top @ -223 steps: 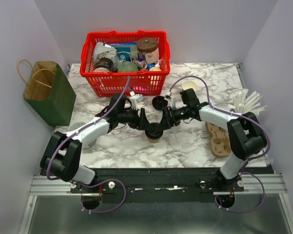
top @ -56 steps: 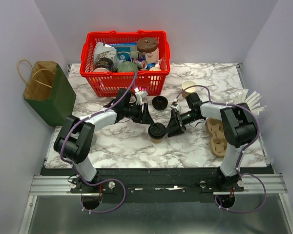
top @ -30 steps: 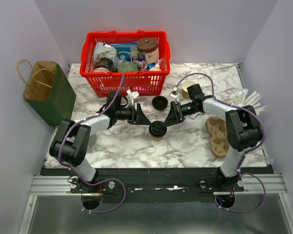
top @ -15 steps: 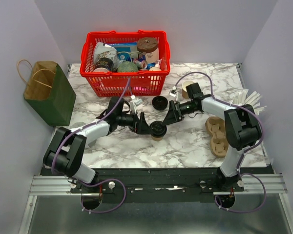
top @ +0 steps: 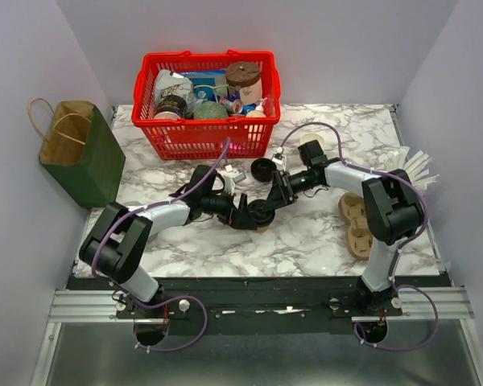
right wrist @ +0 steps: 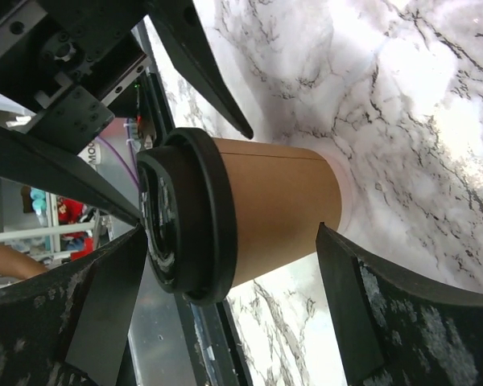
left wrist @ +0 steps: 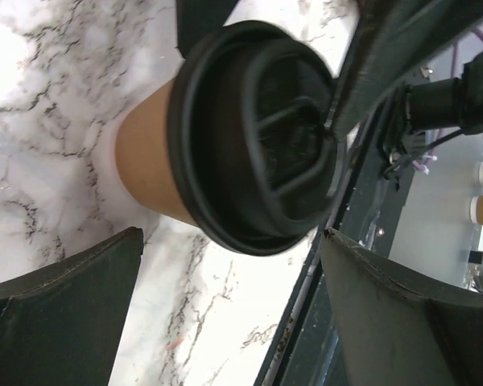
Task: Pack the takeout coffee
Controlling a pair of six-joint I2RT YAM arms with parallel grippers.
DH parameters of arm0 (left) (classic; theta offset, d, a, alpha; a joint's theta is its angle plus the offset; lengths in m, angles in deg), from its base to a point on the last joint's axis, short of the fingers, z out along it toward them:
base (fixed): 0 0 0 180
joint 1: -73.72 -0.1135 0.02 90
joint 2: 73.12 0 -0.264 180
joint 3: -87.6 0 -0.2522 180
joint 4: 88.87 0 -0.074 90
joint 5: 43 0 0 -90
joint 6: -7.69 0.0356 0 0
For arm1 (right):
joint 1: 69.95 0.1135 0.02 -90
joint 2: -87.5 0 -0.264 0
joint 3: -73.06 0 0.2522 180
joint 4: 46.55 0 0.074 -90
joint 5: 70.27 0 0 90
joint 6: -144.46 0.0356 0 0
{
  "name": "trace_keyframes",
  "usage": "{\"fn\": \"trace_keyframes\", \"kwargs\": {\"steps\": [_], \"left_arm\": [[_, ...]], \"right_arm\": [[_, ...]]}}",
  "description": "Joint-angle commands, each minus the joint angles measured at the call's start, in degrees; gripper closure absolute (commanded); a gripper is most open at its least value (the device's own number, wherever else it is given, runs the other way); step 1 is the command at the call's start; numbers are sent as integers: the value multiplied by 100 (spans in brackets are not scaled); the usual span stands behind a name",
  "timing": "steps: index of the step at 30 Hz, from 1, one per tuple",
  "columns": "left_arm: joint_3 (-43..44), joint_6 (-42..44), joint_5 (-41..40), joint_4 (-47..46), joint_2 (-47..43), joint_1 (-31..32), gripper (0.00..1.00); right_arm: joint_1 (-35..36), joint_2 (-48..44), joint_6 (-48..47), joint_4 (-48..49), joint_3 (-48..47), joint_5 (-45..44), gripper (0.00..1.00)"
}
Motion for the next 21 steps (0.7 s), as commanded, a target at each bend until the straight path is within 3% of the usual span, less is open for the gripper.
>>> {"fn": "trace_keyframes", "kwargs": {"steps": [1, 8, 12, 21], "left_arm": [[181, -24, -255, -112, 301, 40, 2], [251, -270, -176, -95, 617, 40, 2], [138, -568, 437, -655, 416, 5, 2], [295, -904, 106, -685, 836, -21, 3]], "right_arm": [[17, 227, 101, 240, 47, -82, 7], [17, 509, 531, 451, 179, -100, 14], [17, 570, 681, 609, 258, 41, 14], [17, 614, 813, 679, 241, 94, 14]]}}
